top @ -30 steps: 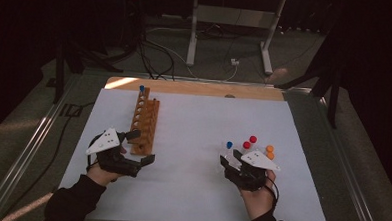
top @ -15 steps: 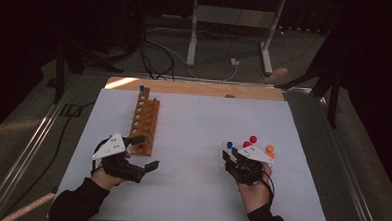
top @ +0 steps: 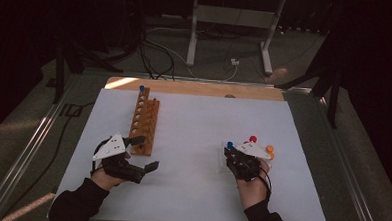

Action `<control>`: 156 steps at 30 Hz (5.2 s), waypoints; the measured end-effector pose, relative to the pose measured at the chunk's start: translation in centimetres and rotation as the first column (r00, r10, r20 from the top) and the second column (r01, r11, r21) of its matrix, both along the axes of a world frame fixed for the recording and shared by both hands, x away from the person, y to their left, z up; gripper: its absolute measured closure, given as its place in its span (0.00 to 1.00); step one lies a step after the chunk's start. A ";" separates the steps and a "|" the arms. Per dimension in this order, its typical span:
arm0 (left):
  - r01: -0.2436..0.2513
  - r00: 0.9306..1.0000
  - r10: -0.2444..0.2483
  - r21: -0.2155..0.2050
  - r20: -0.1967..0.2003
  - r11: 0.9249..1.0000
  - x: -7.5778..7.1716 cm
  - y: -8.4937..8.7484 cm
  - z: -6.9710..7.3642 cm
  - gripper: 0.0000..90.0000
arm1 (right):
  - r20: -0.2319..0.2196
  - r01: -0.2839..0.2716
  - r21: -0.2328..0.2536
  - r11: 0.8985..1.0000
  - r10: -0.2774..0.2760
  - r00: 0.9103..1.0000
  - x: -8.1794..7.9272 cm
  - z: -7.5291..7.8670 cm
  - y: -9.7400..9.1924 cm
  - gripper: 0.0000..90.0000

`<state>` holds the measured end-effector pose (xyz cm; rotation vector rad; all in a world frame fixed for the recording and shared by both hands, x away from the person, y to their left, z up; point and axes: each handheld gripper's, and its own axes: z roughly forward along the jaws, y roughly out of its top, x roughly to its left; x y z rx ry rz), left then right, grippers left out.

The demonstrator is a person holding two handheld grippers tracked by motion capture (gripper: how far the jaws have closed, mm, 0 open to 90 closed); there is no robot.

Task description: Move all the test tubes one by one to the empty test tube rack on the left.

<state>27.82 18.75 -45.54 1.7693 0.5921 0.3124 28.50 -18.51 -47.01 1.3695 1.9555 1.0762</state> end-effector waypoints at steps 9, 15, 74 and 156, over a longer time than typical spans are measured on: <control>0.006 1.000 -0.006 0.004 -0.004 1.000 0.0 -0.1 0.0 0.02 | 0.055 -0.007 -0.013 1.000 0.008 0.998 -0.8 1.5 0.1 0.86; 0.018 1.000 -0.018 0.000 -0.003 1.000 -0.2 -0.2 0.4 0.02 | 0.096 -0.020 -0.018 1.000 0.021 0.995 -1.5 3.5 -0.1 0.86; 0.315 0.949 -0.316 0.031 0.002 0.948 -1.2 -8.4 2.8 0.77 | 0.044 -0.590 0.045 0.806 0.588 0.807 -5.3 4.0 6.4 0.86; -0.417 0.909 0.415 0.034 0.048 0.908 18.1 4.0 4.0 0.86 | 0.208 -0.533 0.101 0.840 0.506 0.837 -6.6 5.4 3.5 0.00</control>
